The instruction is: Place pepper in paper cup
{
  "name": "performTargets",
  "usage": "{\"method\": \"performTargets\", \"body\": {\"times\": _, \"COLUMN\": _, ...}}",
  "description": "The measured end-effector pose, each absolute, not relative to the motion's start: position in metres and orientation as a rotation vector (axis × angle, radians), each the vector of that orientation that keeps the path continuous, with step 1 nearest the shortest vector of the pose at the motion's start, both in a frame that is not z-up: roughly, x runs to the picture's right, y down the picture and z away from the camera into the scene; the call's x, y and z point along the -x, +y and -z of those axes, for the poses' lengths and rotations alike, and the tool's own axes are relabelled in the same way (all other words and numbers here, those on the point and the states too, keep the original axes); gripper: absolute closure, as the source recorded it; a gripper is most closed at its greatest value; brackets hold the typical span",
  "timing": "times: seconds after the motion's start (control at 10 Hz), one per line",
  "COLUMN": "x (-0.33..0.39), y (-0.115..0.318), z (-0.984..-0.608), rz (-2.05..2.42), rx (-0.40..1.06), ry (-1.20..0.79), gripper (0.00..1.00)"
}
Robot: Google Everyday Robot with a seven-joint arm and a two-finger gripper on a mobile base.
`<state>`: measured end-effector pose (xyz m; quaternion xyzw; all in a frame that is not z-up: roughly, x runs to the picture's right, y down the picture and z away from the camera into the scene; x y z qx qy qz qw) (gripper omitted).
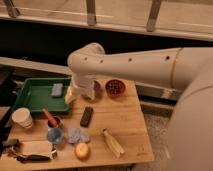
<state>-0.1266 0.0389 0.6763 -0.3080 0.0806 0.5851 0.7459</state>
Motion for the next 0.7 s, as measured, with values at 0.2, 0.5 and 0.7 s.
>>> {"method": "performTargets", "body": {"times": 0.2, "x": 0.187, "y": 0.035, "z": -0.684, "rz": -1.140, "rx": 0.686, "ry": 0.160, "gripper": 0.26}}
{"method": "performTargets", "body": {"times": 0.5, "x": 0.269, "y": 0.037, "z": -0.691, "rz": -0.953, "rx": 0.715, "ry": 0.133, "gripper": 0.26}}
{"method": "performTargets", "body": {"times": 0.7, "x": 0.320, "y": 0.047, "z": -0.692, "rz": -0.847, "rx": 0.740, "ry": 0.112, "gripper": 0.26}}
